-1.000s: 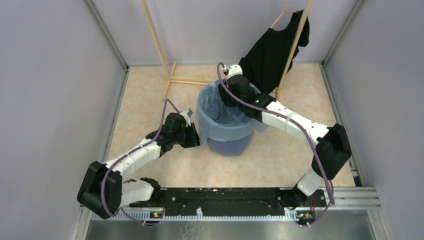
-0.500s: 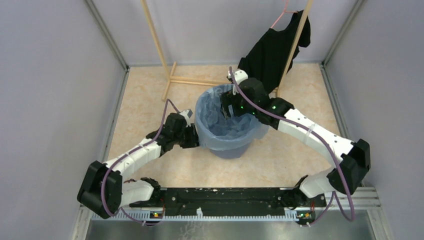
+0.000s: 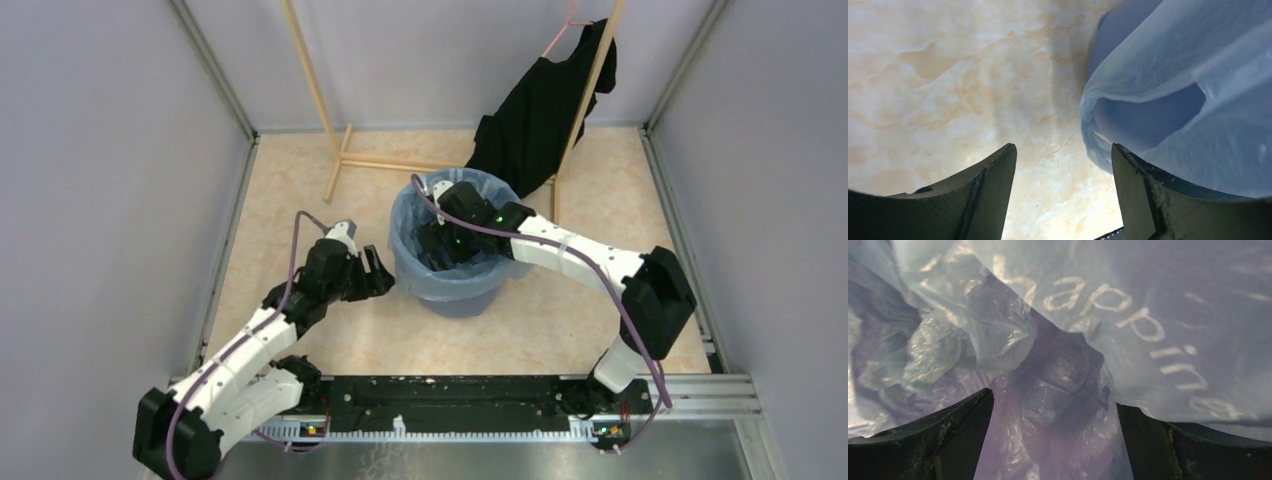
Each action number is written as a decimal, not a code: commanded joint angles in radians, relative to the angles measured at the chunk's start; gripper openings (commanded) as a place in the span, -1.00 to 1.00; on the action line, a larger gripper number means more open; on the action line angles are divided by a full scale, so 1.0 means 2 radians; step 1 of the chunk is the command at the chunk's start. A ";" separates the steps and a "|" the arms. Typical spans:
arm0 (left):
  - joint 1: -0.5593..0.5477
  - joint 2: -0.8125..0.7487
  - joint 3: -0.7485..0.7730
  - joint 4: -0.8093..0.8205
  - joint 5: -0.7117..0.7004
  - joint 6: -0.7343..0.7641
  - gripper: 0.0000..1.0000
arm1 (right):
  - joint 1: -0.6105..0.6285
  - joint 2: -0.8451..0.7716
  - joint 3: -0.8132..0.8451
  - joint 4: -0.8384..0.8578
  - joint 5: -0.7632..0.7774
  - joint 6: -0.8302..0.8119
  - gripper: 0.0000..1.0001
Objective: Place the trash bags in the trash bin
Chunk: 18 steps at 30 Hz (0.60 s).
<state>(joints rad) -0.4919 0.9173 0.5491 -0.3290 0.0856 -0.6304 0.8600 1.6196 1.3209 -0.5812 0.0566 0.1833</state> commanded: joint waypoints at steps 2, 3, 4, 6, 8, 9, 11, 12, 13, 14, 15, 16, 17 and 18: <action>-0.001 -0.095 0.028 -0.090 -0.095 -0.023 0.56 | 0.006 0.026 0.037 -0.019 0.023 -0.017 0.87; 0.000 -0.116 0.032 -0.100 -0.109 -0.027 0.57 | 0.006 0.030 0.035 -0.018 0.025 -0.018 0.87; 0.000 -0.137 0.035 -0.106 -0.125 -0.030 0.58 | 0.006 0.035 0.031 -0.015 0.026 -0.017 0.88; -0.001 -0.176 0.042 -0.113 -0.149 -0.031 0.63 | 0.006 0.043 0.022 -0.008 0.023 -0.015 0.88; -0.001 -0.206 0.049 -0.113 -0.167 -0.027 0.65 | 0.006 0.049 0.014 0.002 0.017 -0.008 0.88; 0.000 -0.216 0.053 -0.112 -0.173 -0.024 0.66 | 0.007 0.052 0.010 0.006 0.012 -0.004 0.88; -0.001 -0.224 0.062 -0.113 -0.186 -0.016 0.68 | 0.008 0.058 0.003 0.017 0.008 0.005 0.88; -0.001 -0.224 0.066 -0.117 -0.192 -0.013 0.68 | 0.009 0.061 0.000 0.023 0.008 0.008 0.88; -0.001 -0.221 0.072 -0.124 -0.198 -0.011 0.68 | 0.010 0.064 -0.005 0.029 0.008 0.011 0.88; -0.001 -0.219 0.075 -0.128 -0.201 -0.009 0.69 | 0.011 0.067 -0.012 0.038 0.007 0.014 0.88; -0.001 -0.217 0.077 -0.130 -0.203 -0.007 0.69 | 0.011 0.070 -0.018 0.047 0.006 0.017 0.88; 0.000 -0.217 0.076 -0.130 -0.203 -0.006 0.69 | 0.011 0.073 -0.026 0.057 0.006 0.020 0.88; 0.000 -0.217 0.076 -0.129 -0.204 -0.005 0.69 | 0.011 0.078 -0.032 0.065 0.006 0.023 0.88; 0.000 -0.219 0.074 -0.127 -0.203 -0.006 0.69 | 0.011 0.083 -0.036 0.070 0.006 0.025 0.88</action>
<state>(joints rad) -0.4919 0.4732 0.6739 -0.5579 -0.2764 -0.6643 0.8692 1.7397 1.2911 -0.5186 0.0769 0.1982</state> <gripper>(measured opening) 0.844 0.939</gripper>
